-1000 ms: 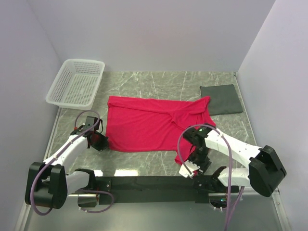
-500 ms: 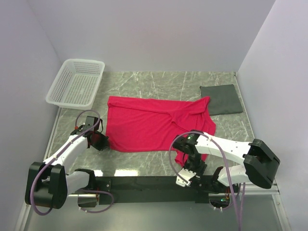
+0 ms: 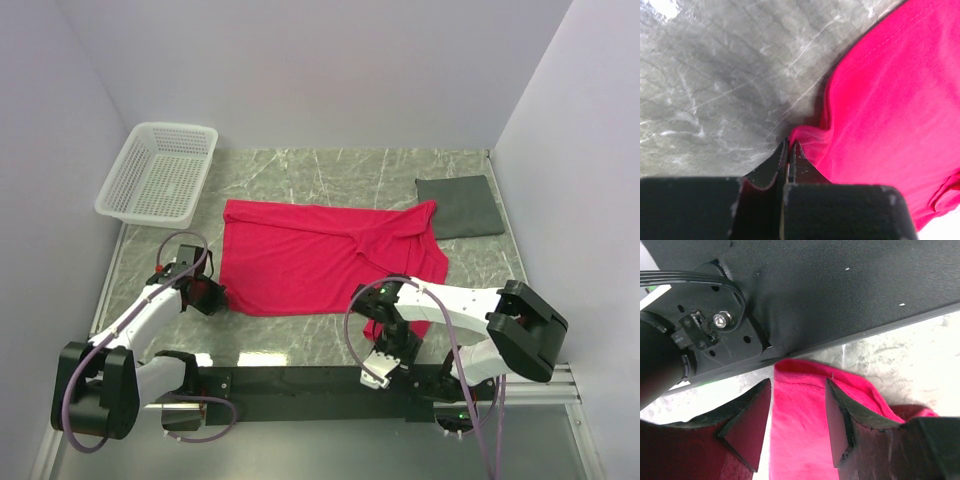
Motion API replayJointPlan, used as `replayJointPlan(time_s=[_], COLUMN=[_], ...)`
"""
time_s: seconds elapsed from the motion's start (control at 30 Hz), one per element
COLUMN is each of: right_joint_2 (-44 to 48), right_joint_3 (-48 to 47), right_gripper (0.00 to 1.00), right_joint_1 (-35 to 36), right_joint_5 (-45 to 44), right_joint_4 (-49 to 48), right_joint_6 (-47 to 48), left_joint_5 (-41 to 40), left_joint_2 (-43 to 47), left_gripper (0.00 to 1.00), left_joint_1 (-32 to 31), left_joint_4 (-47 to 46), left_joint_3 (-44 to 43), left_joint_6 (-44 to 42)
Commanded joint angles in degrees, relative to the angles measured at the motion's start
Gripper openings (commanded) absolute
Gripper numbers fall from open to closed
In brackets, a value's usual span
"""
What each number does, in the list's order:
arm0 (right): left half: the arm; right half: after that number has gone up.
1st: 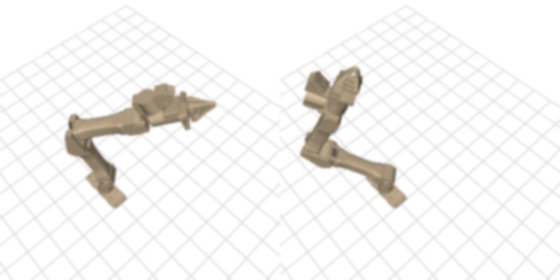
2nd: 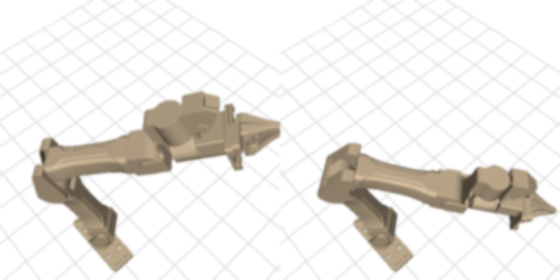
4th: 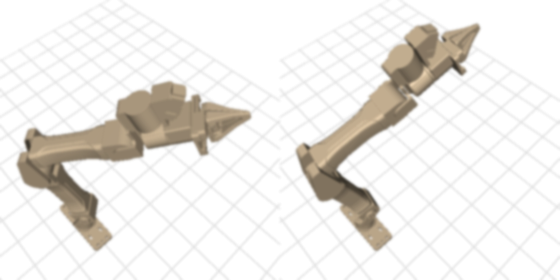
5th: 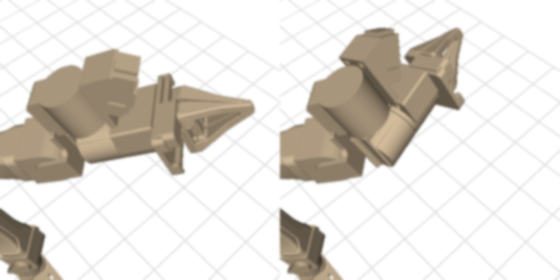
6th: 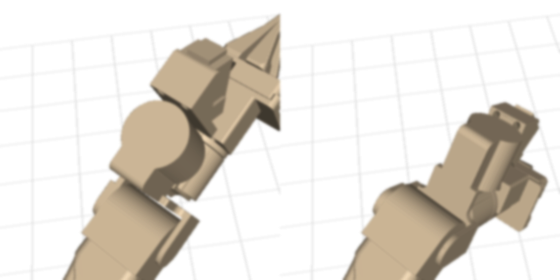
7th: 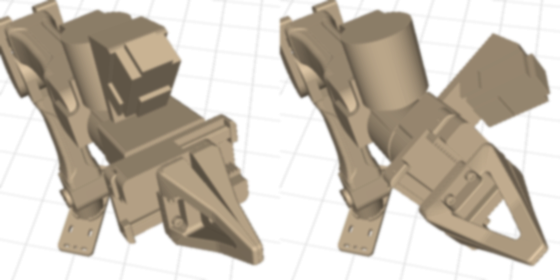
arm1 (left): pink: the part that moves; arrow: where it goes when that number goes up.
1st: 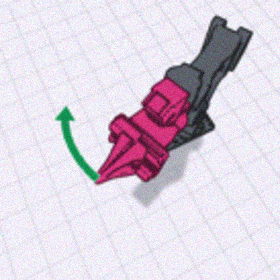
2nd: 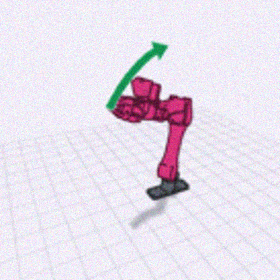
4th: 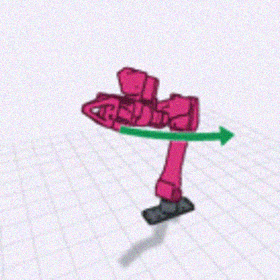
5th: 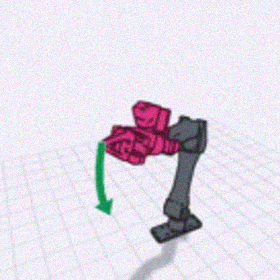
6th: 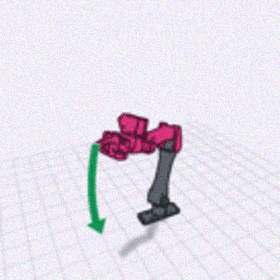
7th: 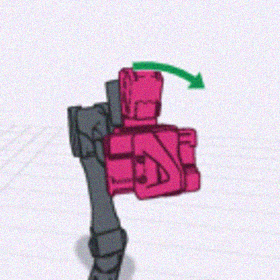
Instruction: Fold and stack the t-shirts
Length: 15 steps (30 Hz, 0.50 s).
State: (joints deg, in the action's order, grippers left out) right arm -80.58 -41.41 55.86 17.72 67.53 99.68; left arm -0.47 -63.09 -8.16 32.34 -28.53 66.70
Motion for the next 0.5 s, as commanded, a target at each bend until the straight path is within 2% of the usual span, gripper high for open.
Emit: replayJointPlan(time_s=[0.0,0.17,0.27,0.3,0.33,0.47], right_joint_2=[-0.6,-1.6,-1.8,-2.0,-2.4,-2.7], right_joint_3=[1.6,1.6,1.5,1.3,1.1,1.0], right_gripper=[0.54,0.50,0.44,0.38,0.35,0.35], right_joint_1=[0.4,0.5,0.5,0.5,0.5,0.6], right_joint_5=[-0.7,0.4,0.6,0.6,0.7,0.5], right_joint_4=[-2.7,-2.9,-2.9,-2.9,-2.8,-3.0], right_joint_6=[1.0,0.9,0.7,0.5,0.3,-0.9], left_joint_5=[0.9,0.7,0.7,0.6,0.7,0.6], left_joint_2=[1.9,2.5,2.3,2.3,2.2,2.2], left_gripper=[0.01,0.01,0.01,0.01,0.01,0.01], left_joint_1=[0.3,0.3,0.3,0.3,0.3,0.3], left_joint_4=[-0.3,0.0,0.1,0.1,0.1,0.4], left_joint_3=[0.6,0.8,0.4,0.3,0.2,-0.3], left_joint_6=[-0.1,0.1,0.0,0.0,0.0,0.0])
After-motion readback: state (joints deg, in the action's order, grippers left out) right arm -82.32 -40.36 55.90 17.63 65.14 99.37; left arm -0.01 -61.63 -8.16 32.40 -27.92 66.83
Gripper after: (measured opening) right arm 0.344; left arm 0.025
